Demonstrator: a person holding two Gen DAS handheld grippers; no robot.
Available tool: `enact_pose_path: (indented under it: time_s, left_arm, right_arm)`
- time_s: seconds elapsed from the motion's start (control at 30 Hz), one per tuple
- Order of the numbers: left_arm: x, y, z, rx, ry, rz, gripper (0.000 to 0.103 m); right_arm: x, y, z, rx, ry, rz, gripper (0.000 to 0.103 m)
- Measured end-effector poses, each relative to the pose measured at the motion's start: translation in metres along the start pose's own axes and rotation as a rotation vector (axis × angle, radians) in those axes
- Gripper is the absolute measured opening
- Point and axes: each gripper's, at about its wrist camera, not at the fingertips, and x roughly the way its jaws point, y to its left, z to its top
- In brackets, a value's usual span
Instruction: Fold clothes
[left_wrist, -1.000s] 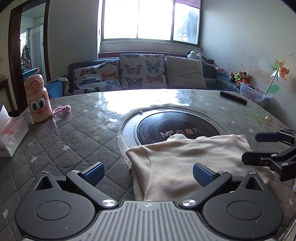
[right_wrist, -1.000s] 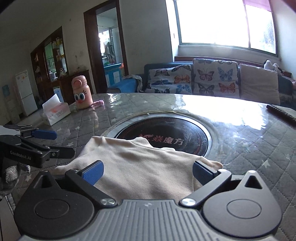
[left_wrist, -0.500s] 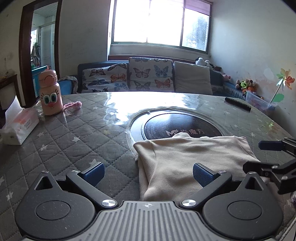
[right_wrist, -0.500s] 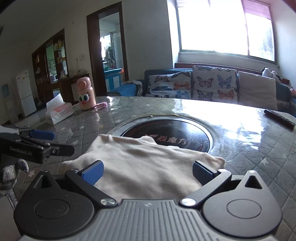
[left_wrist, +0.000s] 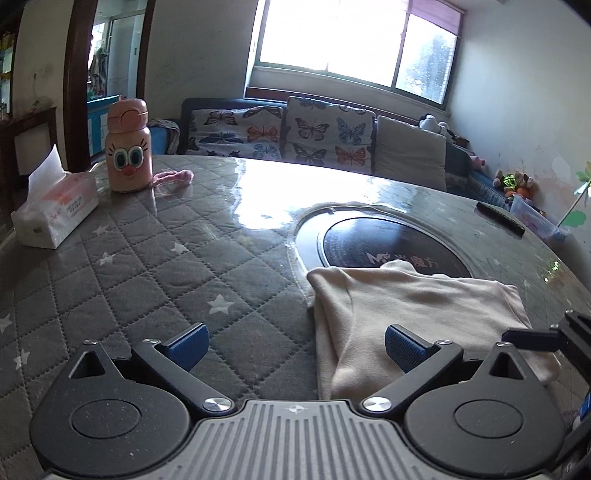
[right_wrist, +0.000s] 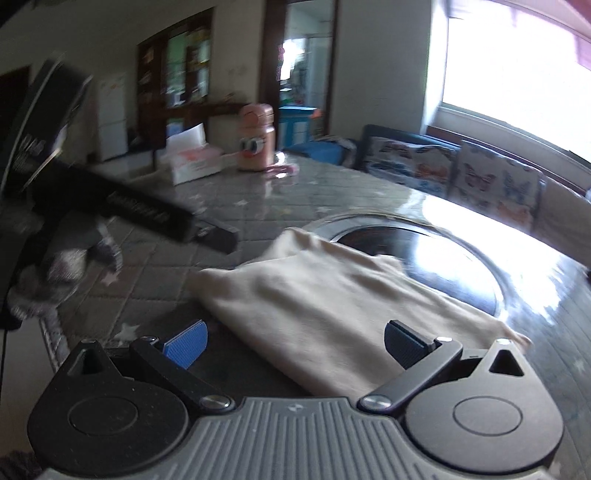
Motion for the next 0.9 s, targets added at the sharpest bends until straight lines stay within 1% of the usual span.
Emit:
enact_pose_path:
  time_s: [0.17,0.27,0.37,0.43,0.5,0.57,0.6,0.63,0.67,0.77,0.8,0.83,0.87,0.9]
  left_arm:
    - [0.005,0.01,0.006,-0.045,0.005,0.005,0.103]
    - [0.01,0.014,0.007,-0.066,0.026,0.001,0.103]
    - [0.016,0.015,0.01,-0.078,0.046,-0.012,0.103]
    - [0.019,0.016,0.013,-0.087,0.056,-0.024,0.103]
    - [0.022,0.016,0.015,-0.095,0.067,-0.036,0.103]
    - [0.025,0.017,0.017,-0.104,0.077,-0.047,0.102]
    - [0.027,0.017,0.019,-0.114,0.084,-0.053,0.102]
    - [0.029,0.018,0.02,-0.124,0.091,-0.059,0.102]
    - [0.031,0.019,0.021,-0.137,0.097,-0.066,0.102]
    - [0.035,0.022,0.022,-0.187,0.125,-0.093,0.102]
    - [0.037,0.023,0.022,-0.201,0.134,-0.103,0.102]
    - [0.038,0.022,0.022,-0.21,0.141,-0.109,0.102]
    - [0.039,0.022,0.023,-0.218,0.148,-0.115,0.102]
    - [0.04,0.022,0.023,-0.226,0.155,-0.122,0.102]
  right_arm:
    - [0.014,0.016,0.007,-0.075,0.025,0.049,0.103]
    - [0.023,0.026,0.011,-0.127,0.04,0.073,0.103]
    - [0.03,0.035,0.014,-0.168,0.045,0.083,0.1]
    - [0.034,0.04,0.016,-0.192,0.049,0.085,0.093]
    - [0.038,0.044,0.018,-0.216,0.054,0.089,0.088]
    - [0.043,0.048,0.02,-0.24,0.059,0.092,0.079]
    - [0.046,0.05,0.021,-0.253,0.062,0.092,0.079]
    - [0.048,0.052,0.021,-0.263,0.064,0.09,0.075]
    - [0.049,0.053,0.022,-0.269,0.066,0.089,0.068]
    - [0.053,0.055,0.022,-0.281,0.071,0.088,0.055]
    - [0.054,0.055,0.023,-0.285,0.072,0.088,0.053]
    - [0.055,0.056,0.023,-0.291,0.071,0.084,0.048]
    - [0.055,0.057,0.023,-0.297,0.068,0.077,0.038]
    - [0.055,0.057,0.023,-0.301,0.067,0.072,0.035]
